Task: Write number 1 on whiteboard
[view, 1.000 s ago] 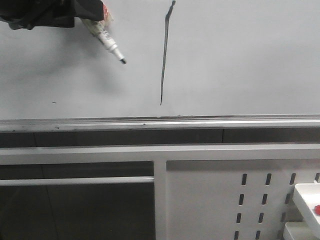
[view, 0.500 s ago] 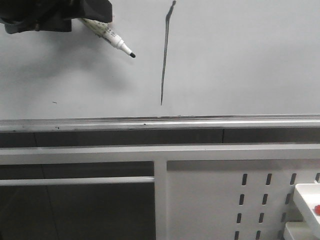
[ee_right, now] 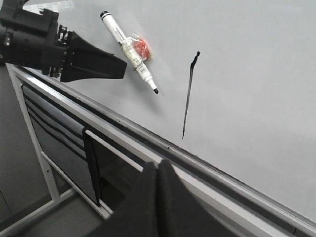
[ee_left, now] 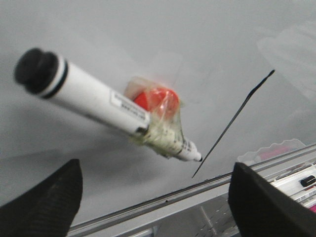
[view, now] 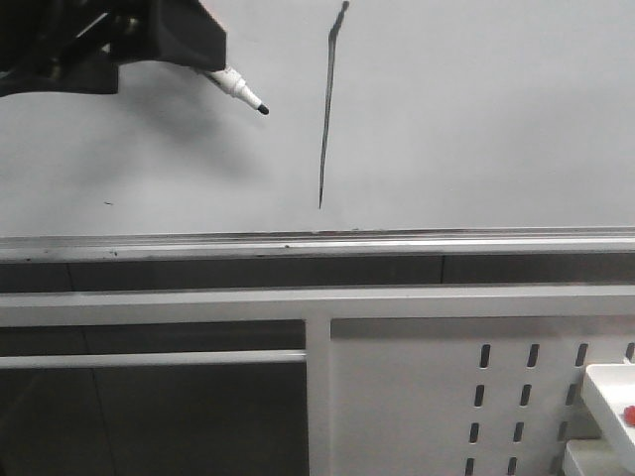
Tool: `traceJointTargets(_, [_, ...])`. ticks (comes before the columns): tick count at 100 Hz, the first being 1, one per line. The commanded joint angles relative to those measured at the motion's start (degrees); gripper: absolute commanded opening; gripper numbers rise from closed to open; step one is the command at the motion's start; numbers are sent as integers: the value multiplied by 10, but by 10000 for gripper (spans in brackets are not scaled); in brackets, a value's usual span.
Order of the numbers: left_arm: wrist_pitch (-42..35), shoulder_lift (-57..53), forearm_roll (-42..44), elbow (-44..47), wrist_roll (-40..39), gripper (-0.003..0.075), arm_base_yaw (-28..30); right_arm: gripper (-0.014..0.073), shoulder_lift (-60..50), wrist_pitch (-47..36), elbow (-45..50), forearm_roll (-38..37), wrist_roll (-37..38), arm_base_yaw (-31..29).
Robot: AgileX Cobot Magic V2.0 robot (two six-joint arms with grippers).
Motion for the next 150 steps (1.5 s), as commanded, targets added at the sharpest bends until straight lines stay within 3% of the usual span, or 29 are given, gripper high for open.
traceJointTargets(1, [-45, -36, 0, 9, -2, 558, 2, -71, 2, -9, -16, -28, -4, 1])
traceJointTargets(22, [-43, -125, 0, 68, -2, 552, 2, -71, 2, -9, -16, -34, -4, 1])
traceJointTargets(31, [-15, -180, 1, 86, -2, 511, 2, -71, 2, -9, -16, -34, -4, 1])
traceJointTargets(43, [12, -260, 1, 111, -2, 348, 2, -71, 2, -9, -16, -34, -4, 1])
traceJointTargets(58, [15, -364, 15, 150, -2, 19, 2, -71, 2, -9, -16, -34, -4, 1])
traceJointTargets(61, [15, -386, 25, 157, -2, -19, 2, -71, 2, -9, -16, -34, -4, 1])
traceJointTargets(89, [25, -498, 41, 204, -2, -20, 2, -71, 2, -9, -16, -34, -4, 1])
traceJointTargets(150, [22, -504, 41, 214, -2, -20, 2, -71, 2, -9, -16, -34, -4, 1])
